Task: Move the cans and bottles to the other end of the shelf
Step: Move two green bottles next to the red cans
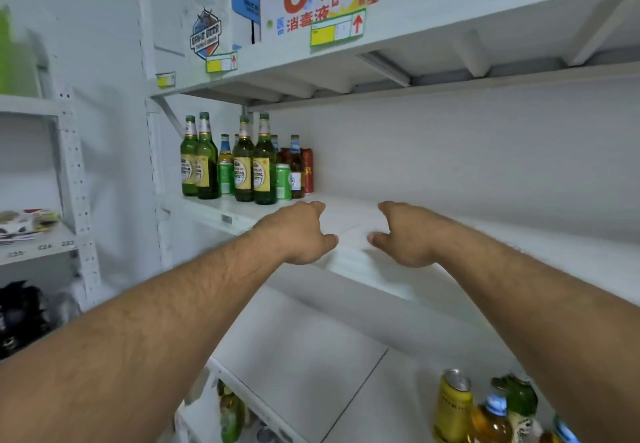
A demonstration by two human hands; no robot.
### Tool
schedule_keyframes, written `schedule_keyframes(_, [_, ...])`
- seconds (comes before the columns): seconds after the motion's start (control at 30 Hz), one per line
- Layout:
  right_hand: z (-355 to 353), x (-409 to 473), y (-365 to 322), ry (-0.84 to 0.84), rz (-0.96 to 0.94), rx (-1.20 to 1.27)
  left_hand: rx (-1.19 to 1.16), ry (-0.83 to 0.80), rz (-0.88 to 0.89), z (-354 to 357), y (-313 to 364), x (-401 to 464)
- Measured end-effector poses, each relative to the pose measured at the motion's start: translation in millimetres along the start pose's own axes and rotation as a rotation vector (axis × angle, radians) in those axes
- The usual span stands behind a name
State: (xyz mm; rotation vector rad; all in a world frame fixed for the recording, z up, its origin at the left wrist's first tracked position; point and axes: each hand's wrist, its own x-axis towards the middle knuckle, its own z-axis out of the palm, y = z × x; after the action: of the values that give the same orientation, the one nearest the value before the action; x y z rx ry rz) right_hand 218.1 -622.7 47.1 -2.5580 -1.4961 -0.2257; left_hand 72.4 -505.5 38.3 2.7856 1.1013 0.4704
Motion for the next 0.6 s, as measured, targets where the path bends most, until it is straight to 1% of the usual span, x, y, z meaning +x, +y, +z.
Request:
schedule_keyframes(0.2, [10.6,37.1,-79.0,0.018,0.017,0.027,-0.023,0.006,-0.021,-12.7,-89.8,18.4])
schedule_keyframes(0.4, [27.9,79.2,-166.7,0.038,0.024,0.033,-0.017,0.012,-0.003,-23.2,-183.4,44.5])
schedule_keyframes(0.6, [41.1,117.0,-224.6,0.026,0.032,-0.014,-0.044,0.015,0.019,-29.4,-247.7,63.8])
